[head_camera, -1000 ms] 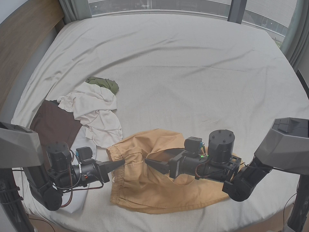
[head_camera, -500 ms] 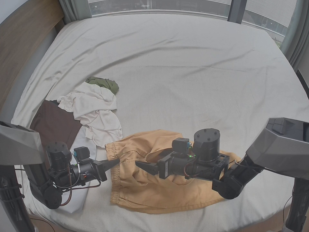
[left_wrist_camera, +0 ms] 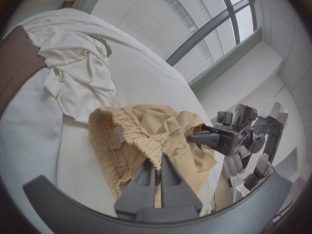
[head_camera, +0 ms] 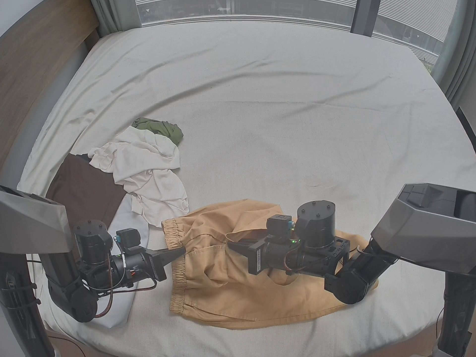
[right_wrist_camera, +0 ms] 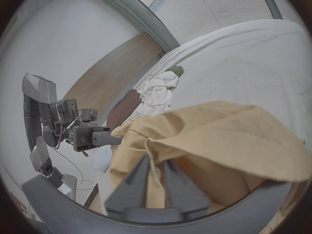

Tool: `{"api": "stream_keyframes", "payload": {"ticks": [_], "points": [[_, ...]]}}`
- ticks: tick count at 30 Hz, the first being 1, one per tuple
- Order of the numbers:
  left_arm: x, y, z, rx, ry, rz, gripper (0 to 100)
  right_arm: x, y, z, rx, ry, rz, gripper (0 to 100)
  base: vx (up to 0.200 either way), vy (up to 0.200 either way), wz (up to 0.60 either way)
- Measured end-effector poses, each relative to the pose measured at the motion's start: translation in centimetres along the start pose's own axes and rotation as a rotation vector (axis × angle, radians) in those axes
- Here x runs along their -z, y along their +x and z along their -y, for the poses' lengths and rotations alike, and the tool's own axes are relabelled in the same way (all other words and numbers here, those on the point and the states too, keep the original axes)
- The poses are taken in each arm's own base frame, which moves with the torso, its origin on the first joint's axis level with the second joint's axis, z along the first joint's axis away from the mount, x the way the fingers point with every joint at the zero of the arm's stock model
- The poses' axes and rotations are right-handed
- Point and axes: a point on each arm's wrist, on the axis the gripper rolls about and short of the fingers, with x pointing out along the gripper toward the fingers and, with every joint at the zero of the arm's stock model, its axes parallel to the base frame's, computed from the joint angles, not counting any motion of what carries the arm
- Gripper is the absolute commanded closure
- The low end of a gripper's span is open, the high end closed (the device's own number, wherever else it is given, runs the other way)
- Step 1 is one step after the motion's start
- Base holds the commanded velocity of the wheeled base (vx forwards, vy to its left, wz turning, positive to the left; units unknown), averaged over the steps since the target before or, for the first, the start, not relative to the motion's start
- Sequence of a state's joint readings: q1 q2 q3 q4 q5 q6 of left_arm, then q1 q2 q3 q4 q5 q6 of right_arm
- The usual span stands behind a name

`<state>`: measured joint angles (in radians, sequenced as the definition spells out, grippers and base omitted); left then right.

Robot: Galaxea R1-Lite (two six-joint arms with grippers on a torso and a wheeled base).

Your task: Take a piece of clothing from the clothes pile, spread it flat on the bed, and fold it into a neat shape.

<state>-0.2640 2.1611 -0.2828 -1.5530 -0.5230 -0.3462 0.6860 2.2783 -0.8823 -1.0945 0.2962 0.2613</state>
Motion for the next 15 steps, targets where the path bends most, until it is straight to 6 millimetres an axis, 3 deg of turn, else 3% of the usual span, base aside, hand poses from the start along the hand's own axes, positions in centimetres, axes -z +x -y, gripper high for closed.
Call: {"api": "stream_keyframes", "payload": {"ticks": [7, 15], "points": [[0.0, 0.0, 0.0, 0.000, 0.000, 0.001, 100, -0.2, -1.3, 1.0, 0.044, 0.012, 0.007, 100, 0.000, 0.000, 0.00], [-0.1, 0.1, 0.0, 0.002, 0.001, 0.005, 100, -1.3, -4.9, 1.4, 0.081, 0.018, 0.054, 100, 0.000, 0.000, 0.00]]}}
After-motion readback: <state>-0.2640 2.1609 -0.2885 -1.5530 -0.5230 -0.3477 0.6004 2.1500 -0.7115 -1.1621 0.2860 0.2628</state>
